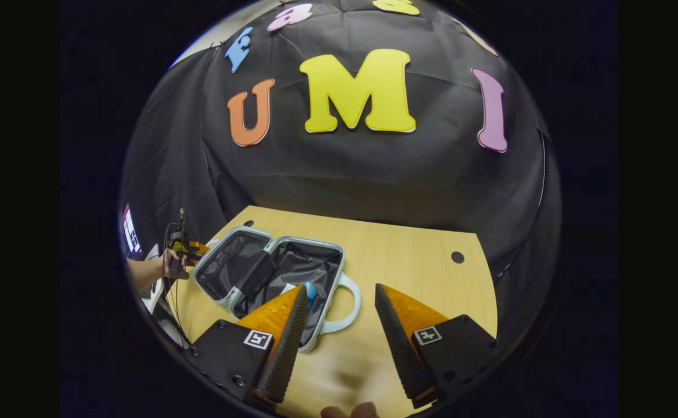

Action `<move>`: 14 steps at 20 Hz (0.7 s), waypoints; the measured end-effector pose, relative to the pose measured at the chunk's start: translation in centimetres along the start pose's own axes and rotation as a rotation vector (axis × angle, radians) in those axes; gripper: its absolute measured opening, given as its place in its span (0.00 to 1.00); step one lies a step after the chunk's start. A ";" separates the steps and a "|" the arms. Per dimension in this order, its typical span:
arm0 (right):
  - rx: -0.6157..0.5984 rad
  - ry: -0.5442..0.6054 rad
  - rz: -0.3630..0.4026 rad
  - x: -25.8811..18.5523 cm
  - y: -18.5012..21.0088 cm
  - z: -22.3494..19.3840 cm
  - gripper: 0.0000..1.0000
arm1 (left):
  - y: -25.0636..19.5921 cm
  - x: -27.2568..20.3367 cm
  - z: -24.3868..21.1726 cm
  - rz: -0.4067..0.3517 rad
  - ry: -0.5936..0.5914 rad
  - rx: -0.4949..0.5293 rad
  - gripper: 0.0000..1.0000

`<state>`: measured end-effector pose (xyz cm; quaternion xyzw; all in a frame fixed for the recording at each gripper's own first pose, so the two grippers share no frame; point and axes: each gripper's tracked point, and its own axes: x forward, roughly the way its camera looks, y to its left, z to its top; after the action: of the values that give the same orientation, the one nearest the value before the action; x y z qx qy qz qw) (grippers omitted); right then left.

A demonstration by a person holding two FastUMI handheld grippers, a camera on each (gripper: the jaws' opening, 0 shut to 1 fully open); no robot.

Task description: First open the suitcase, pack the skin care products into it, and then close the suitcase.

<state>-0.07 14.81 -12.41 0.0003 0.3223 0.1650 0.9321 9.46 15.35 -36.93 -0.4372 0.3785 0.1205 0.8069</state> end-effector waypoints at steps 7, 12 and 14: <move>0.043 -0.053 0.007 -1.7 -1.3 0.4 0.70 | -1.4 -2.4 1.2 0.110 -0.016 0.162 0.11; 0.081 -0.127 0.030 -3.4 -2.1 1.1 0.70 | -8.4 -7.8 3.3 0.154 -0.161 0.447 0.06; 0.093 -0.153 0.038 -4.3 -2.8 1.3 0.70 | -11.9 -10.1 3.5 0.171 -0.249 0.588 0.04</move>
<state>-1.64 10.96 -9.10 0.0625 0.2573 0.1670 0.9497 10.58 12.47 -21.22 -0.1341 0.3309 0.1260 0.9256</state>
